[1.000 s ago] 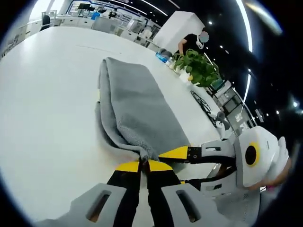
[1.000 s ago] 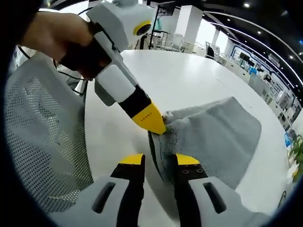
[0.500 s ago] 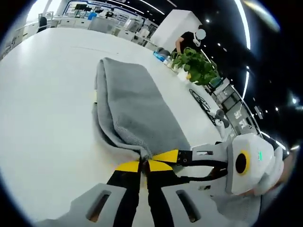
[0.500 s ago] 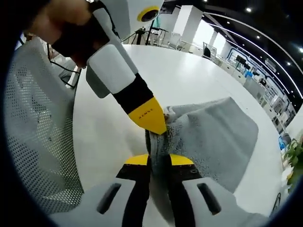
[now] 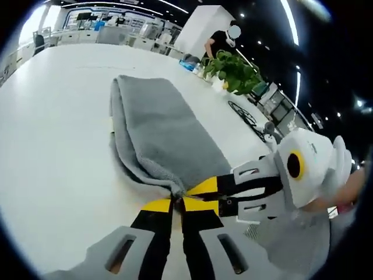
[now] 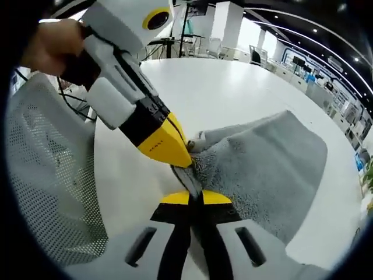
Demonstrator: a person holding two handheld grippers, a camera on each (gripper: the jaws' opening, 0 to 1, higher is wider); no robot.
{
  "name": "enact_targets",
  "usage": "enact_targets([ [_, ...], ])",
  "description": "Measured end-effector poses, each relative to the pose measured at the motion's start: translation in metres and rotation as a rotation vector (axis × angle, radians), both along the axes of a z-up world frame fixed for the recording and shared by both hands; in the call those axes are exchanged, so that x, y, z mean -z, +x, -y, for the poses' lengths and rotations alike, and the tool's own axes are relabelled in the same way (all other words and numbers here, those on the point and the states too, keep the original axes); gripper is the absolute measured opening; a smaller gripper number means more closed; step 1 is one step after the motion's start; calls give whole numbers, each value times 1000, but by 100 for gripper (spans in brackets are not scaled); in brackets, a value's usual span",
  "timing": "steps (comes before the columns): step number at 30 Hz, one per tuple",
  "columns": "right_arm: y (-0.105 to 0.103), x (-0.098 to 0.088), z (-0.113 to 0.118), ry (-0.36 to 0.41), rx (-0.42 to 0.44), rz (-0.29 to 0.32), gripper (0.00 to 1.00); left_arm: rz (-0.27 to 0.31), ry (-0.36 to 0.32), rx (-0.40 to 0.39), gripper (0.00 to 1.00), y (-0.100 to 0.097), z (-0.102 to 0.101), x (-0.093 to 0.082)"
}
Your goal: Fold the towel on the table until its edges align and the towel forms a compact rectangular stack.
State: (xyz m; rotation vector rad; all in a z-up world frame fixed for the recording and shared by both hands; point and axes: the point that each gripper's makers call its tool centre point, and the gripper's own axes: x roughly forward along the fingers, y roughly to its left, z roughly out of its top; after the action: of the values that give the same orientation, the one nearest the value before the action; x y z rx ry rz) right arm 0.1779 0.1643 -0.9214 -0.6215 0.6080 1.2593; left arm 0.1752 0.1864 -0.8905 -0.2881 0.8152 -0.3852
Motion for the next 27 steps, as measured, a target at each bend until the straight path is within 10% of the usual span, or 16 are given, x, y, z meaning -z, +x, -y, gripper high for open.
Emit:
enact_targets([
  [18,4,-16,0,25,-13,-142,2,334,525,445,26,5,-1,-36],
  [27,3,-30,2,21,-42,-149,2,400,737,711,29,3,7,-28],
])
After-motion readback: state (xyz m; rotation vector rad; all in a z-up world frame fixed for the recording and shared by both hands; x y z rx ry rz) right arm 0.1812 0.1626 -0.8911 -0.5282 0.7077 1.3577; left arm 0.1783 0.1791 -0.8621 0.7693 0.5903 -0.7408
